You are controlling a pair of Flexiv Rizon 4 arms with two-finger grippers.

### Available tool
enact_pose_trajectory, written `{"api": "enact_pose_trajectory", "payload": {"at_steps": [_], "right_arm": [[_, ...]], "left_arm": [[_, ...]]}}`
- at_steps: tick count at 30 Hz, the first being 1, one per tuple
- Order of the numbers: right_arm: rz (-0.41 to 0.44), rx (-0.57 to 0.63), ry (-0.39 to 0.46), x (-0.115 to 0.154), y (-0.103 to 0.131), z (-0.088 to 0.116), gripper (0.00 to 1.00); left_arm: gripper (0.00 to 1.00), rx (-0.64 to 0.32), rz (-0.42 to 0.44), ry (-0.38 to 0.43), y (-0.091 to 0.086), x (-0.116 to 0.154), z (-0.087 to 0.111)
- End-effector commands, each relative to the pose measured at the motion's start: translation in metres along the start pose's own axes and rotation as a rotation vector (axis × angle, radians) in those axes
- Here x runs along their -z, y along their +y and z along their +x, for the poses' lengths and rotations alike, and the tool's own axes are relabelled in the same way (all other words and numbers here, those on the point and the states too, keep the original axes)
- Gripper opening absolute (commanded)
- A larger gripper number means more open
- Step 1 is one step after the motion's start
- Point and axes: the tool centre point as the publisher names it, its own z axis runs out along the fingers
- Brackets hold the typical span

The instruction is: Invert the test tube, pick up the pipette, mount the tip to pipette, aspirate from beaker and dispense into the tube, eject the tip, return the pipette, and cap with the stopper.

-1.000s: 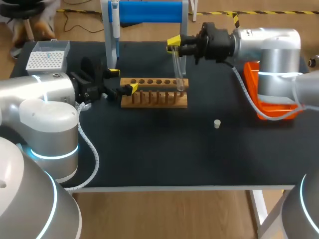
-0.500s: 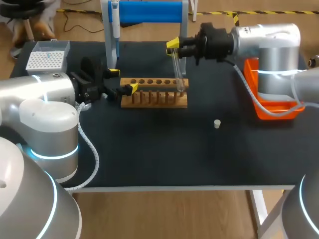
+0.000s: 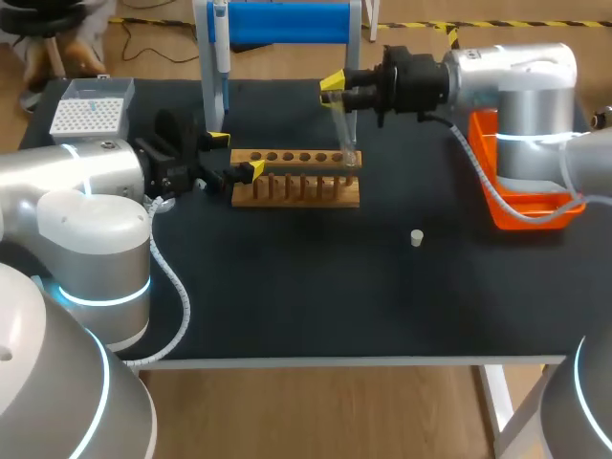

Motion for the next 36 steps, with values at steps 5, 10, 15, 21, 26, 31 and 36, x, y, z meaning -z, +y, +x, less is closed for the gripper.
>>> {"api": "enact_pose_trajectory", "payload": {"at_steps": [5,10,15,21,26,31,36], "right_arm": [[-0.006,0.016,0.019,0.001,0.002,-0.001,0.00],[-0.004,0.026,0.027,0.001,0.000,0.000,0.00],[-0.010,0.038,0.032,0.001,0.000,0.000,0.00],[-0.010,0.038,0.032,0.001,0.000,0.000,0.00],[-0.010,0.038,0.032,0.001,0.000,0.000,0.00],[-0.010,0.038,0.032,0.001,0.000,0.000,0.00],[-0.010,0.038,0.032,0.001,0.000,0.000,0.00]], "left_arm": [[1.00,-0.001,0.008,0.002,0.002,-0.001,0.000],[1.00,-0.001,0.008,0.002,0.002,-0.001,0.000],[1.00,-0.001,0.008,0.002,0.002,-0.001,0.000],[1.00,-0.001,0.008,0.002,0.002,-0.001,0.000],[1.00,-0.231,0.230,0.099,-0.019,0.002,0.008],[1.00,-0.530,0.421,0.277,-0.041,0.000,0.018],[1.00,-0.696,0.520,0.413,-0.050,0.000,0.026]]}}
